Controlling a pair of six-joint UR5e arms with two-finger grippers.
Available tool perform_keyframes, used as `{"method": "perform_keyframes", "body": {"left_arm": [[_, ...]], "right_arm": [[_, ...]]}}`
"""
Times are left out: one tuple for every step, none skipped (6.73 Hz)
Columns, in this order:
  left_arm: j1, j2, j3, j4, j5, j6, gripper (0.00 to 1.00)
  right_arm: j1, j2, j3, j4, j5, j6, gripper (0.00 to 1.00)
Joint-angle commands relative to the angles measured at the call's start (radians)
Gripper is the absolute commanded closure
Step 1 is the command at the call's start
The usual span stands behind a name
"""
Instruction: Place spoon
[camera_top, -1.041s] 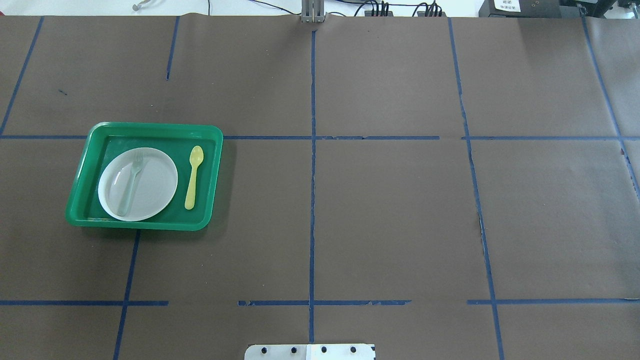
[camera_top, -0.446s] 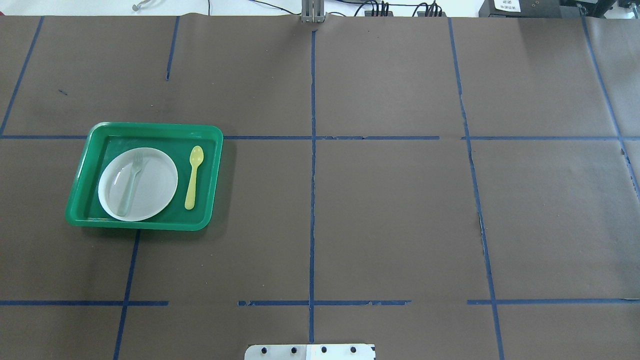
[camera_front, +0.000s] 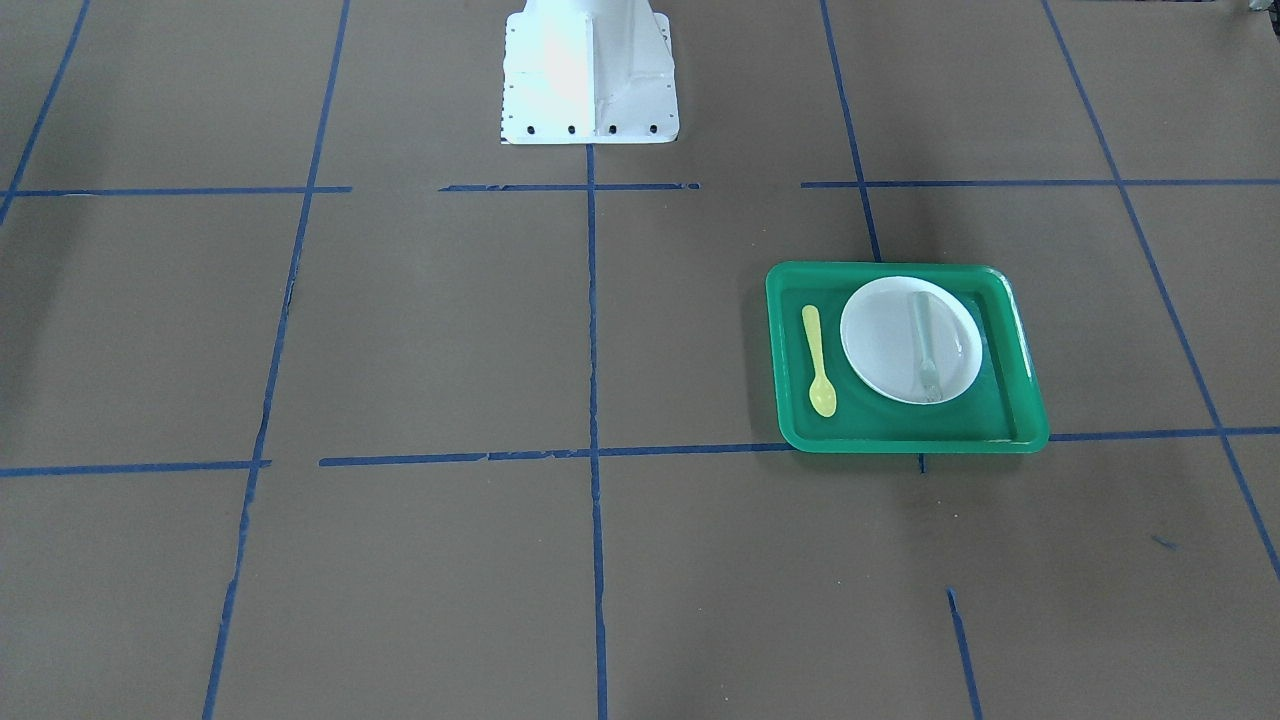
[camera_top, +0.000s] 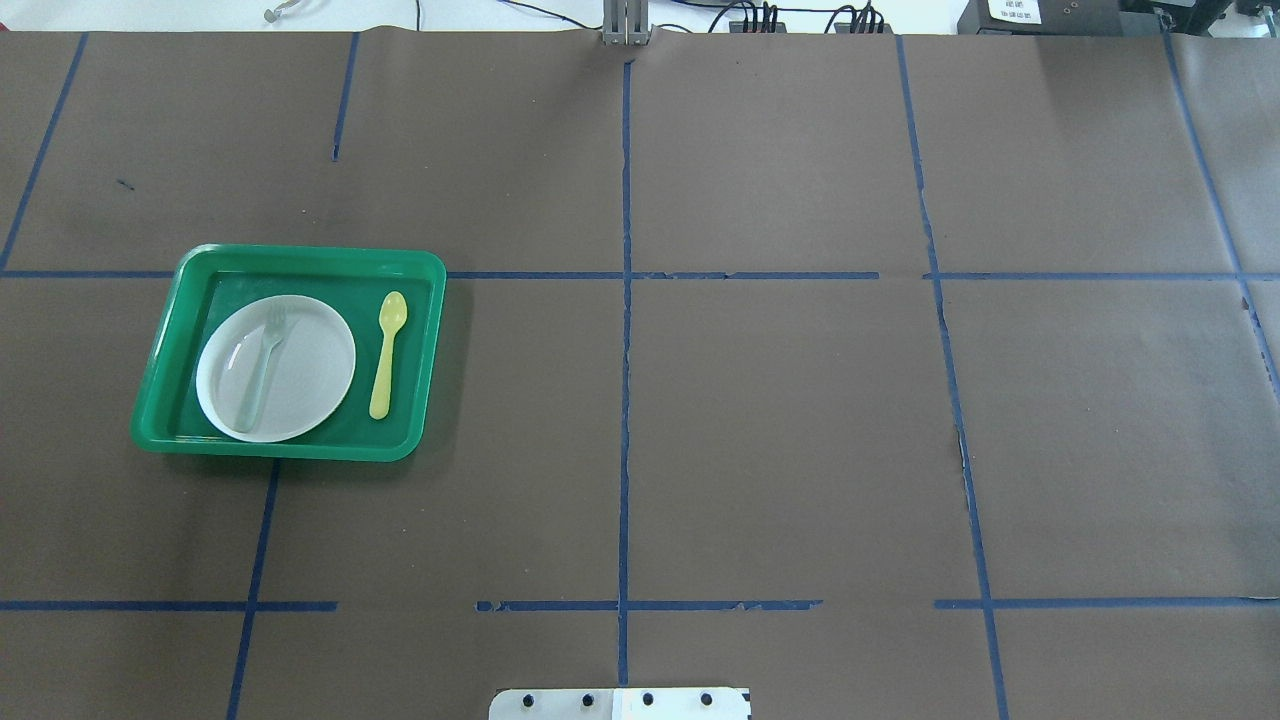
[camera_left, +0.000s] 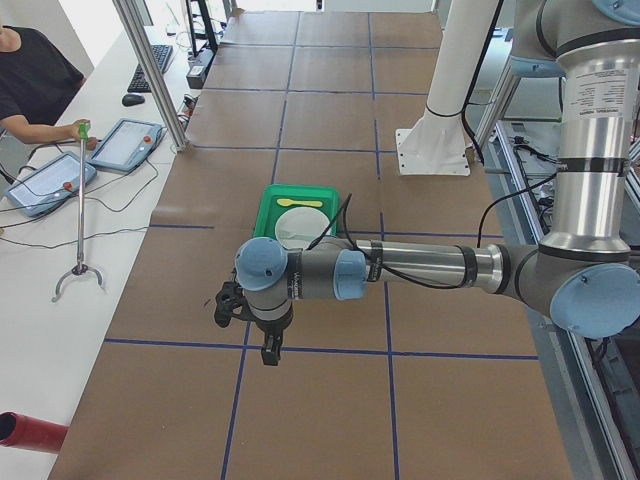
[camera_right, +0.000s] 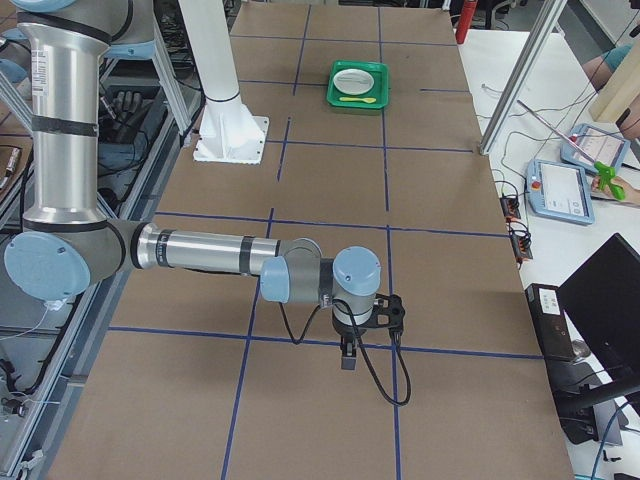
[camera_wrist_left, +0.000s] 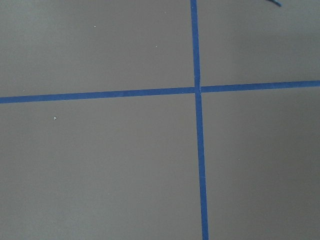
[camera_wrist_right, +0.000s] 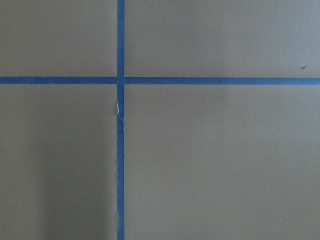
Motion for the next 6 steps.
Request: {"method": "perform_keyframes", "body": {"left_arm": [[-0.001, -0.003, -0.001, 0.002, 0.000, 0.002, 0.00], [-0.001, -0.003, -0.004, 0.003, 0.000, 0.008, 0.00], [-0.001, -0.003, -0.006, 0.006, 0.002, 0.008, 0.00], [-0.001, -0.010, -0.006, 0.006, 0.003, 0.008, 0.00], [0.001, -0.018, -0.006, 0.005, 0.003, 0.008, 0.00], [0.002, -0.041, -0.003, 0.006, 0.005, 0.007, 0.00]], "right_arm": [[0.000, 0.000, 0.000, 0.000, 0.000, 0.000, 0.00], [0.000, 0.000, 0.000, 0.000, 0.000, 0.000, 0.00], [0.000, 0.000, 0.000, -0.002, 0.000, 0.000, 0.00], [0.000, 0.000, 0.000, 0.000, 0.000, 0.000, 0.00], [0.000, 0.000, 0.000, 0.000, 0.000, 0.000, 0.00], [0.000, 0.000, 0.000, 0.000, 0.000, 0.000, 0.00]]}}
